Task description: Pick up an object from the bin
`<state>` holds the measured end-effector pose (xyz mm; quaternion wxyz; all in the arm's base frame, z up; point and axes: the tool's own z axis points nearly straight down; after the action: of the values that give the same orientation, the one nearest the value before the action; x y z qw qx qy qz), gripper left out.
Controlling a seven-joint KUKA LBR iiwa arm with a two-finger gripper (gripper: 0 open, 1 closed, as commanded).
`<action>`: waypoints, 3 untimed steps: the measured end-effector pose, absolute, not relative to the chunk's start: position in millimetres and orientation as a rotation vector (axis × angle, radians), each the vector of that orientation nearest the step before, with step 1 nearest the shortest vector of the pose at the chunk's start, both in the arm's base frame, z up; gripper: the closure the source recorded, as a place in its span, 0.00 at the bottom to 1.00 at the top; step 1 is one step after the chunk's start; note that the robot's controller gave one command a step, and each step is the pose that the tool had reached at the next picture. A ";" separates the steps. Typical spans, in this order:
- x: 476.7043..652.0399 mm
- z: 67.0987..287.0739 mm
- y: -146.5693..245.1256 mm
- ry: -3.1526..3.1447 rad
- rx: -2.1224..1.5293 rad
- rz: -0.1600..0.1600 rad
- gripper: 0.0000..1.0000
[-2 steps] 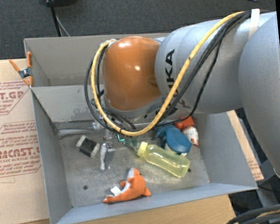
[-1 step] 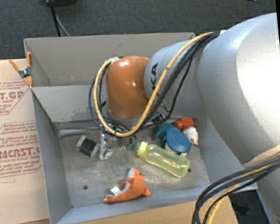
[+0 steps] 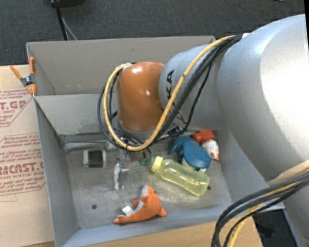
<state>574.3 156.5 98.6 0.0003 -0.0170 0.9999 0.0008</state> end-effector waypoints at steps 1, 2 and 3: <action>574.3 98.6 156.5 3.141 -0.054 0.003 1.00; 574.3 98.6 156.5 3.141 -0.053 0.003 1.00; 536.2 71.0 192.6 3.129 -0.248 0.002 0.00</action>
Offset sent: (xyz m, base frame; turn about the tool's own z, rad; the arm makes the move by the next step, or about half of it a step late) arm 0.0000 0.0000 0.0000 0.0000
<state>536.2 192.6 71.0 0.0014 -0.0790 0.9969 0.0005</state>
